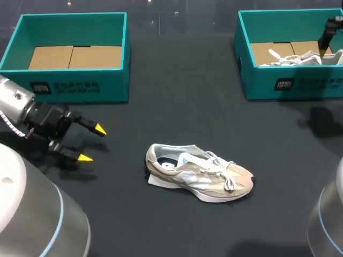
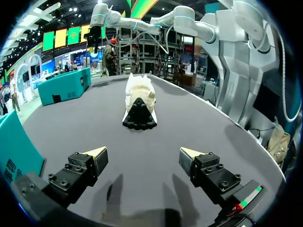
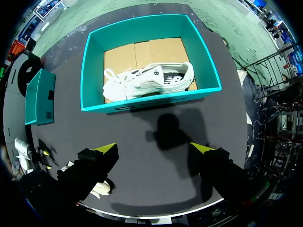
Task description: Take the shoe out of the shoebox, open the shoe tongue, remove and reinsert the insole, then place the shoe into the shoebox
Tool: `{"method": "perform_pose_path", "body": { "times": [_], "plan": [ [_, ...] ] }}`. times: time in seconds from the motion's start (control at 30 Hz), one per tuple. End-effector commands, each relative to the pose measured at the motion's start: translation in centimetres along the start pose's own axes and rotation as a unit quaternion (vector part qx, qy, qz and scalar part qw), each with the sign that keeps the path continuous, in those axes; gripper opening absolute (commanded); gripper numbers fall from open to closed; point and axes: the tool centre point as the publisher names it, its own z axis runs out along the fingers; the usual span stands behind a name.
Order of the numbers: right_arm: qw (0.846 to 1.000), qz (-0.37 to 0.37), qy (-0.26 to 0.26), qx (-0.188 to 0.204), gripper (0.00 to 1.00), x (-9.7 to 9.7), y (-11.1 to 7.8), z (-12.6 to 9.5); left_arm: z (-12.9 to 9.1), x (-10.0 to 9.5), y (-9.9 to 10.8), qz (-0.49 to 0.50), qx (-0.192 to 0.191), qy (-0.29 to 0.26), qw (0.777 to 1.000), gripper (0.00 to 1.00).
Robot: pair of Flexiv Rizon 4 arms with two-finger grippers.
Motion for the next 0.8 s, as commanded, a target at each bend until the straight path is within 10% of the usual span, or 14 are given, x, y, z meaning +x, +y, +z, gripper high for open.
{"method": "perform_pose_path", "body": {
  "times": [0.03, 0.8],
  "plan": [
    [1.000, 0.000, 0.000, -0.001, 1.00, 0.0, 0.0, 0.0, 0.2, 0.2, 0.6, -0.008, 0.027, -0.013, 1.000, 1.00],
    [1.000, 0.000, 0.000, -0.001, 1.00, 0.0, 0.0, 0.0, 1.7, 0.2, 1.3, -0.057, 0.048, -0.076, 0.994, 1.00]
  ]
}}
